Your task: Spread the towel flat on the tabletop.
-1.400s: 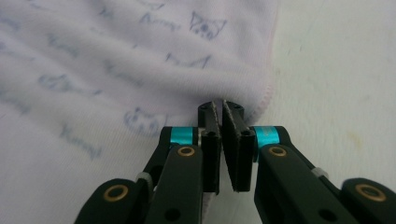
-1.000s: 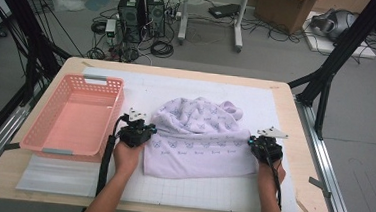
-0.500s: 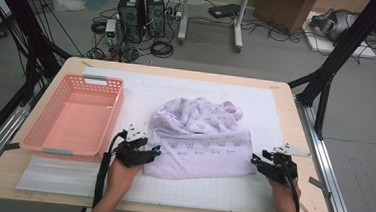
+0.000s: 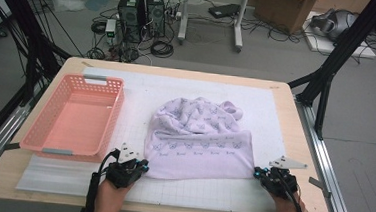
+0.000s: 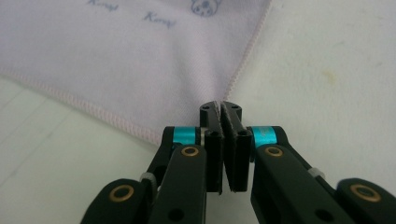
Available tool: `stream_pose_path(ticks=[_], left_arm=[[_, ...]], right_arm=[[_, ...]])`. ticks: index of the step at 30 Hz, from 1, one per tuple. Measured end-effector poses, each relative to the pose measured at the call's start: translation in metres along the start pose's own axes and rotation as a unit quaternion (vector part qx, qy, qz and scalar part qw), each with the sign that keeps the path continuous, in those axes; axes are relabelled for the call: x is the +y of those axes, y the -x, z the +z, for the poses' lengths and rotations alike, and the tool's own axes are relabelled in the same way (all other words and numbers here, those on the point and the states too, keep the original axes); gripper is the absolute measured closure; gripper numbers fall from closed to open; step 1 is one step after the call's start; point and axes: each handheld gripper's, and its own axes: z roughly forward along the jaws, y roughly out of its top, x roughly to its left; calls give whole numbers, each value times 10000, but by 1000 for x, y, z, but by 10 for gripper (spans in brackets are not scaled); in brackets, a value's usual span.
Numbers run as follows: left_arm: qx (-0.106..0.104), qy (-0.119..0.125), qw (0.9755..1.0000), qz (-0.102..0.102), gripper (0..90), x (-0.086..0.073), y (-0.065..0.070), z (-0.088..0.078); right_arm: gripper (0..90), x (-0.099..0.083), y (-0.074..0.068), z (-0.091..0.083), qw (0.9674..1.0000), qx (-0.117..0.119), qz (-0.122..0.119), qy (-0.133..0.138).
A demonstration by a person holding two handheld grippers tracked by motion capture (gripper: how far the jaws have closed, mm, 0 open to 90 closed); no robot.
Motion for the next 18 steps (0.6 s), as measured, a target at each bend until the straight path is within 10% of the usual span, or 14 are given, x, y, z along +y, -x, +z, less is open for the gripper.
stream_pose_path(ticks=[14, 18], left_arm=[[-507, 65, 9987, -50, 858, -48, 6, -53], [-407, 423, 9979, -263, 529, -41, -4, -47]], right_arm=[[883, -64, -37, -61, 9983, 559, -105, 108], [671, -62, -34, -61, 9979, 573, 9, 300]])
